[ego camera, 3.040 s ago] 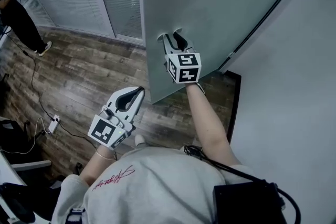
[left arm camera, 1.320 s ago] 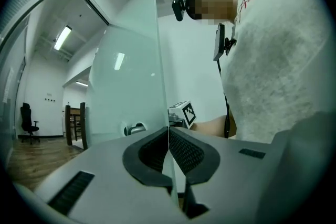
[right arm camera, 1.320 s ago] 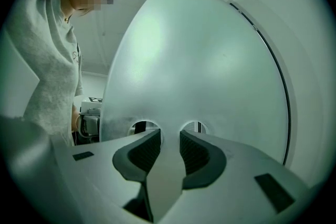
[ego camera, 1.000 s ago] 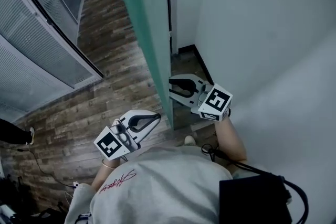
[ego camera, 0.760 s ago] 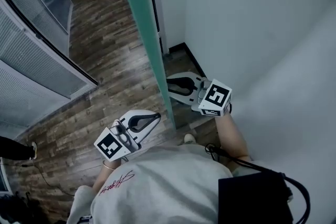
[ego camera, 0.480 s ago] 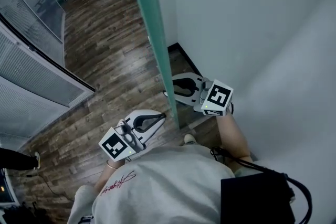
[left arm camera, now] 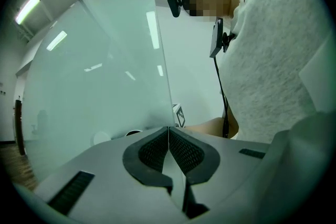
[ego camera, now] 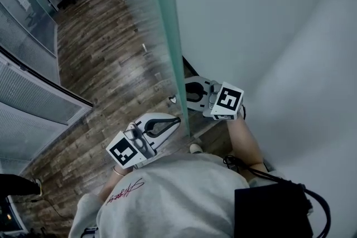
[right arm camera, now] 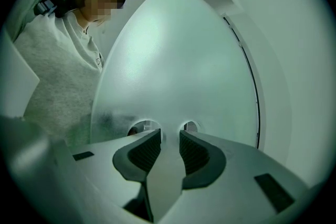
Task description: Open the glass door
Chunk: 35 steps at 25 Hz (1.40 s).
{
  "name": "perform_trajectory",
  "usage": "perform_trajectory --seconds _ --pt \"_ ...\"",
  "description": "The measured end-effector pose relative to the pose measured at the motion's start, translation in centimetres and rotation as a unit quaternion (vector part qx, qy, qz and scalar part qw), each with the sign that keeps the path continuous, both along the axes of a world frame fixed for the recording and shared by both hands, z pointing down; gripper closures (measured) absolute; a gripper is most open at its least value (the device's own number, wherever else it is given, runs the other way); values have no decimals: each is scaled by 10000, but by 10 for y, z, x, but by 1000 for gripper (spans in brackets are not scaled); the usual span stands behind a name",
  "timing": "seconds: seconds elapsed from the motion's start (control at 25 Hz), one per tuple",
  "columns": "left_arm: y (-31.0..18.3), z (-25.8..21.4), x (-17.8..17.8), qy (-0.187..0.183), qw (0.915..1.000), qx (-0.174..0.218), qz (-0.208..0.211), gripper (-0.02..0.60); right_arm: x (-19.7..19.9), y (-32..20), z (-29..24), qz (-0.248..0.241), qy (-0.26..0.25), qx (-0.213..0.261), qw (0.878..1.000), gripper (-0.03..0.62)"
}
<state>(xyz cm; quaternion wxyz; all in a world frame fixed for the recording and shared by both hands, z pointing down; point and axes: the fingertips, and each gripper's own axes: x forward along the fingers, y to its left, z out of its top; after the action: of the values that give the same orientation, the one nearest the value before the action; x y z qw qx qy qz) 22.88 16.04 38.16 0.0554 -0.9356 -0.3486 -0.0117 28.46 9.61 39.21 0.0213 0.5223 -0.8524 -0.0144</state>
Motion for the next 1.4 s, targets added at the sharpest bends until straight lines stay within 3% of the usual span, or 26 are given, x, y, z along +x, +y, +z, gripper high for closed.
perform_trajectory --seconds 0.16,0.52,0.8,1.04,1.4 --pt "15 -4 7 -29 9999 -10 147 563 6 7 -5 92 -9 10 10000 474" --pt "41 -8 42 -9 9996 -284 69 563 34 31 -11 19 44 -39 10000 480" --pt "59 -12 64 -65 9992 -386 -126 563 58 49 -13 -116 -313 125 9994 485" --pt "61 -11 71 -105 9986 -445 -270 563 76 55 -12 -188 -153 77 9997 485" --pt "57 -8 75 -168 9976 -471 -476 563 102 70 -13 -331 -380 133 9986 485"
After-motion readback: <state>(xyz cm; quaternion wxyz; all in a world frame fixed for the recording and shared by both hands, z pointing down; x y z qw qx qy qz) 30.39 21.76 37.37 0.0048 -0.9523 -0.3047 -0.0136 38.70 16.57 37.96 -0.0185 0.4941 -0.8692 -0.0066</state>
